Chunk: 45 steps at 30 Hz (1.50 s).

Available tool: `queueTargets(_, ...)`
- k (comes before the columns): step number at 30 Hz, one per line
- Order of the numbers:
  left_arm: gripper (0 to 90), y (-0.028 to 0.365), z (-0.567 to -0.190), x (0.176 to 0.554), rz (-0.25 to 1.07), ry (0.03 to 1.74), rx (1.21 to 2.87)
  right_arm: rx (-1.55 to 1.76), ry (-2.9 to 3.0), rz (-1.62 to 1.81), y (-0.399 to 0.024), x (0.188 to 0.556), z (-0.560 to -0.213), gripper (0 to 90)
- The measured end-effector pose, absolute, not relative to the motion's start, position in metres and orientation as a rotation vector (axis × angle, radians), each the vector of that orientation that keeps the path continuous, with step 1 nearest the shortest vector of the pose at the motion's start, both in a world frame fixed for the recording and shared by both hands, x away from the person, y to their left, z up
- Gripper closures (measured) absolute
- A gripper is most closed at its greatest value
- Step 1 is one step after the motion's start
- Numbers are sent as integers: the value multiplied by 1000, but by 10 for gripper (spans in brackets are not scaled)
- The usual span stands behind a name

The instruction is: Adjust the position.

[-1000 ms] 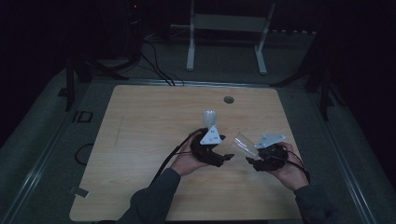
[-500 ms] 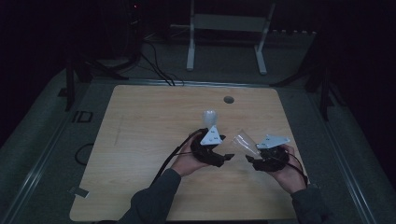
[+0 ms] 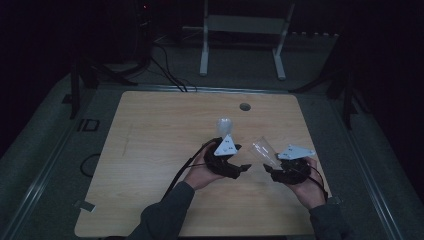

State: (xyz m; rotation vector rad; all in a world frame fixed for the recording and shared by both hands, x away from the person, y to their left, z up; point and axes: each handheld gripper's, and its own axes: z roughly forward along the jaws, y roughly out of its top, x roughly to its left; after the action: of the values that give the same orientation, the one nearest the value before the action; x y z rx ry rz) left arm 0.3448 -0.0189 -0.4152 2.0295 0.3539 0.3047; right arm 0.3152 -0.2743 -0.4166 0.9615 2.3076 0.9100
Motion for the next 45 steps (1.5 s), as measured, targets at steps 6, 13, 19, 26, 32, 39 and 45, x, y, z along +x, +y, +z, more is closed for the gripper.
queueTargets(6,275,-20,-416,344,298,362,2023,984,2281,948,-276,314,-418,417)
queueTargets(13,275,-21,-416,345,293,381,2006,987,2240,995,-273,311,-417,418)
queueTargets(19,275,-20,-416,346,297,412,1987,1005,2190,1035,-271,309,-417,418)
queueTargets(26,276,-18,-416,348,281,444,1964,1027,2128,1073,-269,307,-419,417)
queueTargets(32,276,-16,-415,349,268,470,1941,1019,2106,1078,-263,304,-422,417)
queueTargets(39,276,-16,-414,350,270,494,1939,1032,2072,1102,-260,302,-422,417)
queueTargets(45,276,-17,-413,349,255,505,1922,1049,2040,1124,-262,302,-422,417)
